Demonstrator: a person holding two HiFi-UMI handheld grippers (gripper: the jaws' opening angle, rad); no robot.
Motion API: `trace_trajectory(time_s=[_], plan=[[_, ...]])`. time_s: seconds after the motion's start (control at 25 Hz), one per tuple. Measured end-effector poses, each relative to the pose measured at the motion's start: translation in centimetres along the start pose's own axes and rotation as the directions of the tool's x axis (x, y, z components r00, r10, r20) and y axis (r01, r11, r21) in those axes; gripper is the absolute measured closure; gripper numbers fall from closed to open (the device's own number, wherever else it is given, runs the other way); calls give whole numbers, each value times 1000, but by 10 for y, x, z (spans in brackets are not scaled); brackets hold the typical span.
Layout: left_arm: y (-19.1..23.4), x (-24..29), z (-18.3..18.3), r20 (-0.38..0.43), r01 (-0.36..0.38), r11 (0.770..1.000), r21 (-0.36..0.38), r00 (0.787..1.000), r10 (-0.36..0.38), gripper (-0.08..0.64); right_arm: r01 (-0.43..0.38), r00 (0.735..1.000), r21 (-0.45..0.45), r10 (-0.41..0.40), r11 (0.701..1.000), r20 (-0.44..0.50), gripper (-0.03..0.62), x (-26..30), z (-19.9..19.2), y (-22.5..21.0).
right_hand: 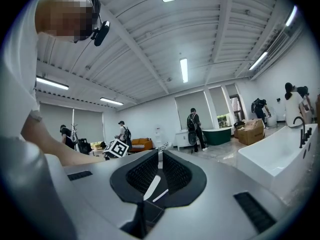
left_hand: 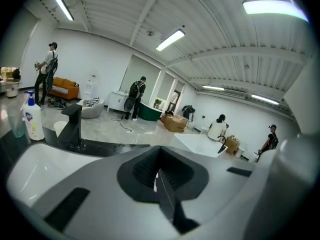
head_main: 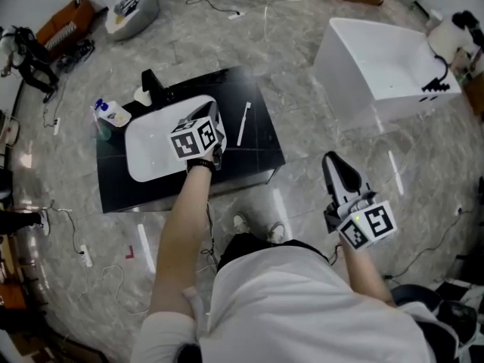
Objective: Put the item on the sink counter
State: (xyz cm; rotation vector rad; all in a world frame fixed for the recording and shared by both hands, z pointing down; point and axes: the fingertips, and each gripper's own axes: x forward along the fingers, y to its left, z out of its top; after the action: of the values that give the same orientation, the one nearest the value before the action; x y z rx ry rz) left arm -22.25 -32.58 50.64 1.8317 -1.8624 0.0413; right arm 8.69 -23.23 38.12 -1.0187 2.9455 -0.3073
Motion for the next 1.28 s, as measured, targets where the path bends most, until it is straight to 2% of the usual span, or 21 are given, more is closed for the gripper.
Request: trace_trajectory(time_s=[0.44, 0.68, 0.92, 1.28], plan=[[-40, -36, 34, 93, 81, 995, 59, 992, -87, 558, -29, 1000, 5, 29, 1000, 1, 543, 5, -1, 7], [-61, -61, 50, 146, 101, 985, 141, 982, -121, 558, -41, 999, 3, 41, 999, 2, 543, 9, 0, 8], [-69, -84, 55, 179, 85, 974, 211, 976, -124, 558, -52, 999, 3, 52, 999, 1, 543, 13, 0, 10], [-71, -107, 51, 215, 61, 969, 238, 970, -114, 558, -66, 998, -2, 66, 998, 2, 543, 22, 1, 12]])
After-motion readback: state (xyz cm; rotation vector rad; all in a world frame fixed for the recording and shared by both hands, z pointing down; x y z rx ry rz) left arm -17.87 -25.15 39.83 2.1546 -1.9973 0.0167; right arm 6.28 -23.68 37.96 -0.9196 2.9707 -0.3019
